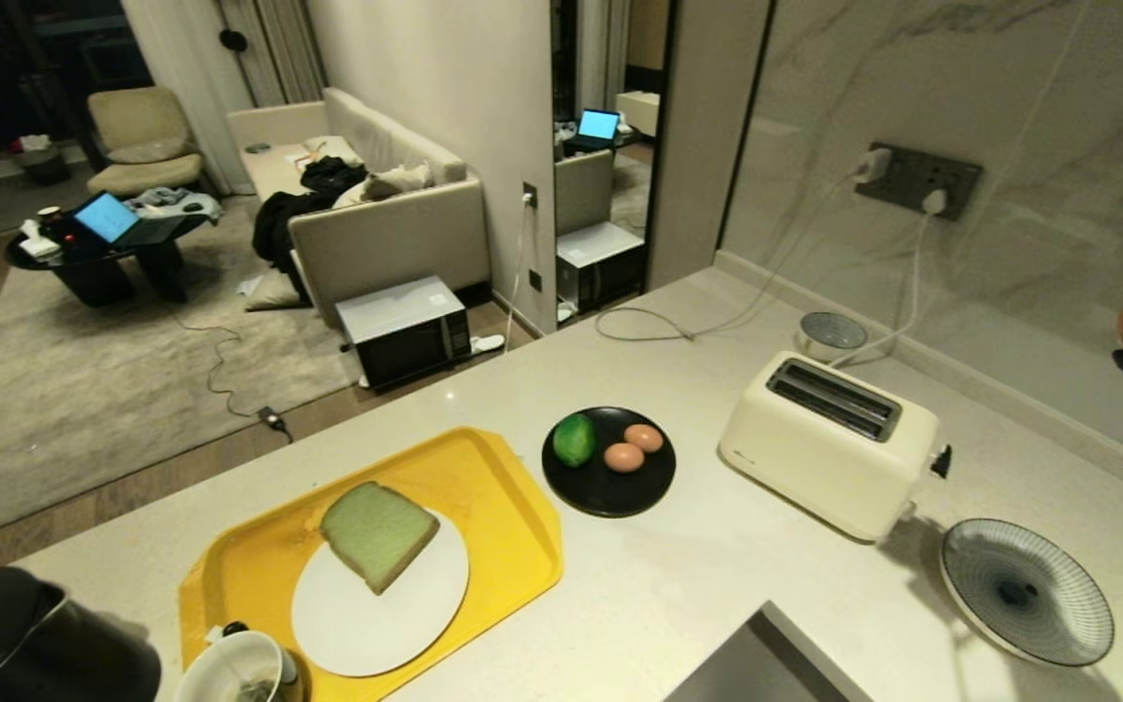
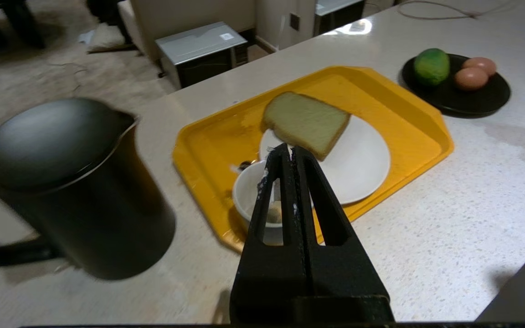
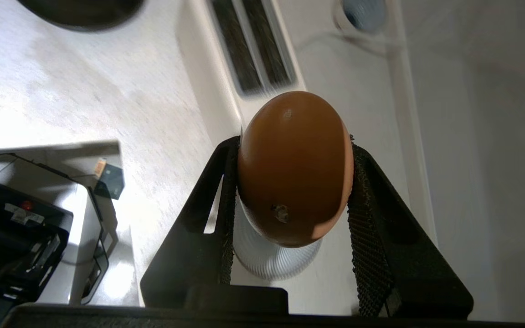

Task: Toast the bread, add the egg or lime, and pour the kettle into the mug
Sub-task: Put the egg in the bowl

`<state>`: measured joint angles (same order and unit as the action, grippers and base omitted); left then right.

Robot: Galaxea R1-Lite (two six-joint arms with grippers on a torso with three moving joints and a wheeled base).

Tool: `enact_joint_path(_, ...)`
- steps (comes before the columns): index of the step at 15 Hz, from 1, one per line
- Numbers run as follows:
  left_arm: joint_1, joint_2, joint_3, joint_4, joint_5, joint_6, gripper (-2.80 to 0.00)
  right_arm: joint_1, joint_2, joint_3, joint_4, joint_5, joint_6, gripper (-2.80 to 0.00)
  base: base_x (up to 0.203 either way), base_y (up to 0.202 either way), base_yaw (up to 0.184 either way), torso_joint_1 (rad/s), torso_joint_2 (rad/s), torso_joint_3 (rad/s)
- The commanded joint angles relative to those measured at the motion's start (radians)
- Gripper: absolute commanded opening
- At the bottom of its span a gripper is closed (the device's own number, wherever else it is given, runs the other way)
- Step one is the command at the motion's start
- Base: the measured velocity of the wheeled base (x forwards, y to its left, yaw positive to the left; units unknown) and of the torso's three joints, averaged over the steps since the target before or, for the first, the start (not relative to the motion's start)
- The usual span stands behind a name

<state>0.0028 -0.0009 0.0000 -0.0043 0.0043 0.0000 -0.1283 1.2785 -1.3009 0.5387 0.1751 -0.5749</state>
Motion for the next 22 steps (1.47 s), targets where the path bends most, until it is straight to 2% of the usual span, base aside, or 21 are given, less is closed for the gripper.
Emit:
enact_joint_path(1,0.000,-0.001,0.000,0.000,0.000,0.000,-2.80,0.003,0.002,0.002,0.003,0.001,-0.003,-2.80,0.000,-0.008,0.176,0.002,0.00,0.005)
enact_joint_path(19,0.000,-0.001,0.000,0.000,0.000,0.000,-2.80,0.093,0.049,0.008,0.003,0.003,-0.012,-2.80,-0.001,-0.008,0.172,0.004,0.00,0.002)
enact_joint_path(22,0.000,-0.001,0.000,0.000,0.000,0.000,-2.80,0.129,0.065,0.005,0.003,0.004,-0.012,-2.80,0.001,-0.002,0.077,0.002,0.00,0.002)
